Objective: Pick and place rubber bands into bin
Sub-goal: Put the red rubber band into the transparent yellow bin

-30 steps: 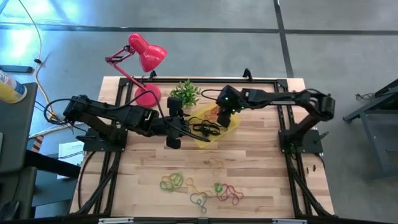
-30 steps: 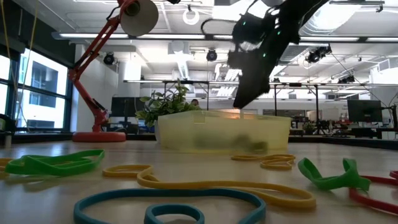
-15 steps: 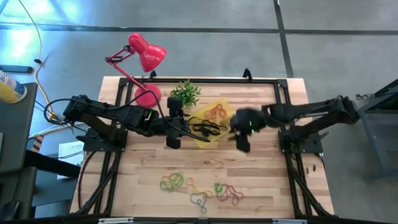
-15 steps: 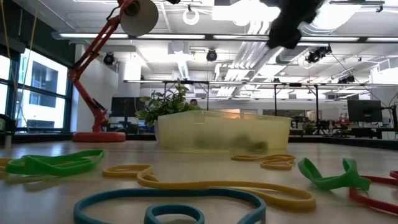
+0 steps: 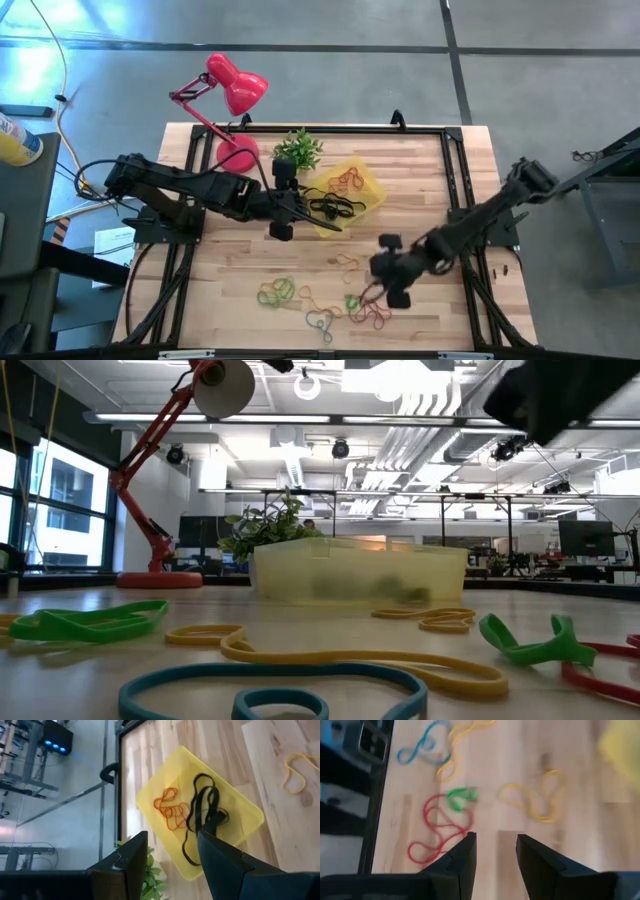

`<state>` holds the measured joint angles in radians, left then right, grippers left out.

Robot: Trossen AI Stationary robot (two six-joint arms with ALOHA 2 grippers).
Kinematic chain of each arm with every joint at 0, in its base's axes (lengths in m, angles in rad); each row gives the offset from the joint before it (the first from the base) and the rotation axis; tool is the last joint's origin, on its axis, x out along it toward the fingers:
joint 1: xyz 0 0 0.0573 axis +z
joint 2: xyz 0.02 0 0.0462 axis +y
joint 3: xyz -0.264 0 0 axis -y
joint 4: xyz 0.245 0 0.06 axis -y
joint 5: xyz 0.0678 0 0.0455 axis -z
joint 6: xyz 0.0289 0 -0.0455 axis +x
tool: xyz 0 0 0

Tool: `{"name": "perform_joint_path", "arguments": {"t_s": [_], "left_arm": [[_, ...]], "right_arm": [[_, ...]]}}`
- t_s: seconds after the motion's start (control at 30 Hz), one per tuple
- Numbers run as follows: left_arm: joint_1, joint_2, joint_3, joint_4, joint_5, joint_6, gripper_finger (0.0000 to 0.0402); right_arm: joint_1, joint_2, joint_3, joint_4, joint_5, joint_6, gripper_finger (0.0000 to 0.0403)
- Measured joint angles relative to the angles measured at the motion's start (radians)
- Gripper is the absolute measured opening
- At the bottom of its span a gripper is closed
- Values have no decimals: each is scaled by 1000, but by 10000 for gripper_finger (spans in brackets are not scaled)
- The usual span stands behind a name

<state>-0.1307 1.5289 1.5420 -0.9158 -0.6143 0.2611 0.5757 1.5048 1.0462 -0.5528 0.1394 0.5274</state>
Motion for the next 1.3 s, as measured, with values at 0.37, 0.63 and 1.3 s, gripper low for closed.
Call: {"name": "perform_joint_path", "arguments": {"t_s": [0.37, 0.63, 1.3], "left_arm": [[0, 43, 1, 7, 60, 0, 161], [0, 47, 1, 6, 72, 6, 161], [0, 47, 1, 0, 80, 7, 161]], "right_arm": [[77, 235, 0, 196, -77, 53, 129], [71, 335, 0, 195, -61, 102, 129], [44, 359, 2, 183, -132, 131, 12]]}}
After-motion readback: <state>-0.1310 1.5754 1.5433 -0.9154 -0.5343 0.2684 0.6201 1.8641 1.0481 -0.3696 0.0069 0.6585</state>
